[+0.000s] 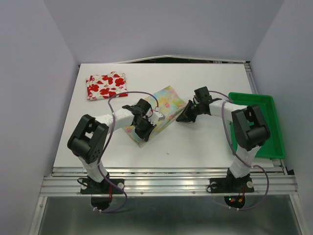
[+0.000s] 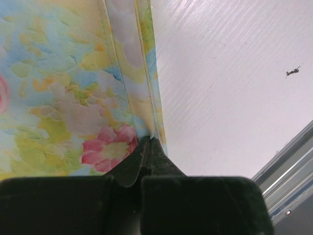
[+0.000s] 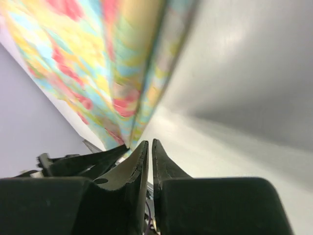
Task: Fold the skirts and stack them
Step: Fold the skirt
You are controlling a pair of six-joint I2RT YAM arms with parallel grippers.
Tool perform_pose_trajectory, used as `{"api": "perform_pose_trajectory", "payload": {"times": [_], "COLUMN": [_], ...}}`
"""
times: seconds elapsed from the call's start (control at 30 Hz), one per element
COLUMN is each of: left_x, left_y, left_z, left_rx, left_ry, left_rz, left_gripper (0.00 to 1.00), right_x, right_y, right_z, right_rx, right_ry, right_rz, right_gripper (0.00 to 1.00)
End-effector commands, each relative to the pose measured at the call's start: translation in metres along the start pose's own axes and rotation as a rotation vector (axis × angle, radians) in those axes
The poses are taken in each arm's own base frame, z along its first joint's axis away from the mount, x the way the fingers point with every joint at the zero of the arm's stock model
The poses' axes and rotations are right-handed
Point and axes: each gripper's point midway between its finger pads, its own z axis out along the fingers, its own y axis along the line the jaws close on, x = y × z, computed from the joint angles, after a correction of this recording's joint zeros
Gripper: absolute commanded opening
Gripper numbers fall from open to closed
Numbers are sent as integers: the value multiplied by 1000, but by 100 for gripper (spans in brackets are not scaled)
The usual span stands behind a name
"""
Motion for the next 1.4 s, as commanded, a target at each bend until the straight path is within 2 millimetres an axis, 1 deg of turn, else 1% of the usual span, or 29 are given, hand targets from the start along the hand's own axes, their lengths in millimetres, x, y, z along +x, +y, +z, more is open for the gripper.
{"api": "perform_pose_trajectory", "payload": {"times": [0.0,0.03,0.17,0.23,0.27,0.33,0.37,0.43,0.53,0.57,0.67,0.7,0.77,0.8,0.83,0.93,0.97,1.0,1.03,1.07,1.1,1.13,1.17,1.2,1.23,1.27,1.3,1.33,1.37], "left_x": [21,21,21,21,22,23,22,22,21,21,21,21,21,21,20,16,5,-4,-22,-32,-41,-50,-64,-70,-78,-81,-81,-81,-74], "left_y": [-4,-3,-1,-2,-1,-2,-2,-2,-1,0,0,0,-1,0,0,0,4,8,18,23,28,33,46,51,58,71,78,84,99], "left_z": [9,10,9,10,10,12,11,11,11,11,10,10,10,10,10,6,-1,-8,-26,-36,-47,-58,-81,-93,-106,-127,-138,-150,-159], "left_rx": [26,23,10,8,8,11,10,8,-2,-3,-5,-5,-3,-3,-3,2,-15,-27,-59,-75,-83,-98,-134,-147,-169,-202,-218,-245,-296], "left_ry": [86,87,83,86,89,95,95,95,92,91,88,88,89,91,89,84,52,21,-53,-95,-134,-177,-253,-299,-351,-415,-446,-486,-500], "left_rz": [-8,-9,-10,-13,-14,-13,-11,-11,-11,-11,-10,-11,-12,-9,-9,-1,14,11,4,-16,-32,-45,-69,-107,-128,-171,-222,-244,-291], "left_gripper": [0,0,0,0,0,0,0,0,0,0,0,1,2,3,5,12,21,26,33,42,46,48,49,49,50,50,54,57,71], "right_x": [-27,-33,-46,-53,-62,-73,-78,-85,-95,-98,-105,-101,-100,-95,-84,-65,-51,-44,-39,-27,-14,-3,14,36,48,59,58,56,55], "right_y": [34,53,94,104,116,114,119,102,89,77,52,40,24,17,0,-17,-30,-34,-27,-37,-34,-30,-16,-4,8,25,48,61,73], "right_z": [-28,-30,-24,-22,-25,-12,-10,11,29,39,47,50,46,47,48,43,42,40,32,31,30,28,21,21,17,6,-2,-10,-20], "right_rx": [-77,-120,-296,-326,-340,-325,-329,-294,-262,-236,-181,-153,-115,-103,-75,-54,-48,-55,-79,-86,-100,-120,-168,-193,-216,-253,-286,-307,-325], "right_ry": [-34,-37,-26,-34,-66,-70,-78,-61,-76,-76,-97,-93,-102,-90,-62,-26,6,16,8,25,49,73,117,164,186,194,176,159,145], "right_rz": [-147,-160,-204,-236,-263,-261,-274,-277,-339,-374,-443,-446,-444,-435,-417,-382,-348,-331,-314,-296,-301,-306,-335,-387,-431,-509,-566,-610,-653], "right_gripper": [12,12,11,13,14,15,14,14,14,13,13,13,13,13,13,13,13,13,14,14,16,18,21,22,24,27,30,39,45]}}
